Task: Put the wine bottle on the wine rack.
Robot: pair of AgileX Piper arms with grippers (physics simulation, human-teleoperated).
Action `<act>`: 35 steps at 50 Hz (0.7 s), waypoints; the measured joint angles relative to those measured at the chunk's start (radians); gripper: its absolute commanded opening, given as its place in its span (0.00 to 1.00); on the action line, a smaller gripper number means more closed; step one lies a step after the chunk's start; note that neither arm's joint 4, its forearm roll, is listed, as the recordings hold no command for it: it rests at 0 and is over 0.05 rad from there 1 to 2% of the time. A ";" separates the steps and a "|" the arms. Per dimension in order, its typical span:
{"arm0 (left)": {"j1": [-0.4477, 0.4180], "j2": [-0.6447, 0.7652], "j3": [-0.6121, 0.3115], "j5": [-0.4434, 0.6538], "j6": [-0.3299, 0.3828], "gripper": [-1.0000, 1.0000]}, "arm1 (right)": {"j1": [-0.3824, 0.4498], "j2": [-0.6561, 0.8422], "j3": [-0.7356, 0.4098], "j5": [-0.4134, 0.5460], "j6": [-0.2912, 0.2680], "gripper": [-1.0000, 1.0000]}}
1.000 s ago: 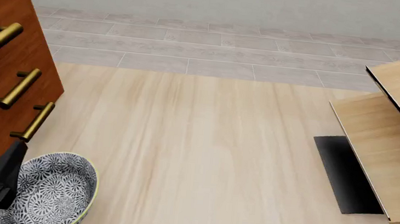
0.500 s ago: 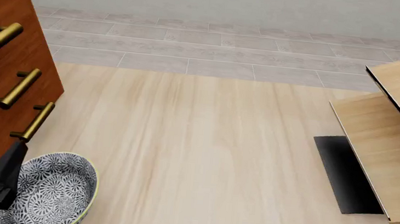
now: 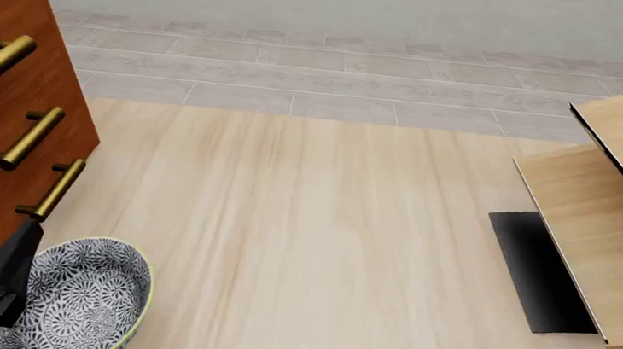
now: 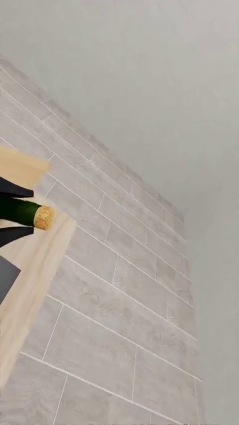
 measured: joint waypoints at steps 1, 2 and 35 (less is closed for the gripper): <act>0.000 0.000 0.000 0.000 0.000 1.00 | 0.000 0.000 0.000 0.000 0.000 0.00; 0.000 0.000 0.000 0.000 0.000 1.00 | -0.001 0.000 0.000 0.001 0.000 1.00; 0.001 -0.014 0.000 0.009 -0.003 1.00 | 0.018 0.013 0.028 0.057 0.004 1.00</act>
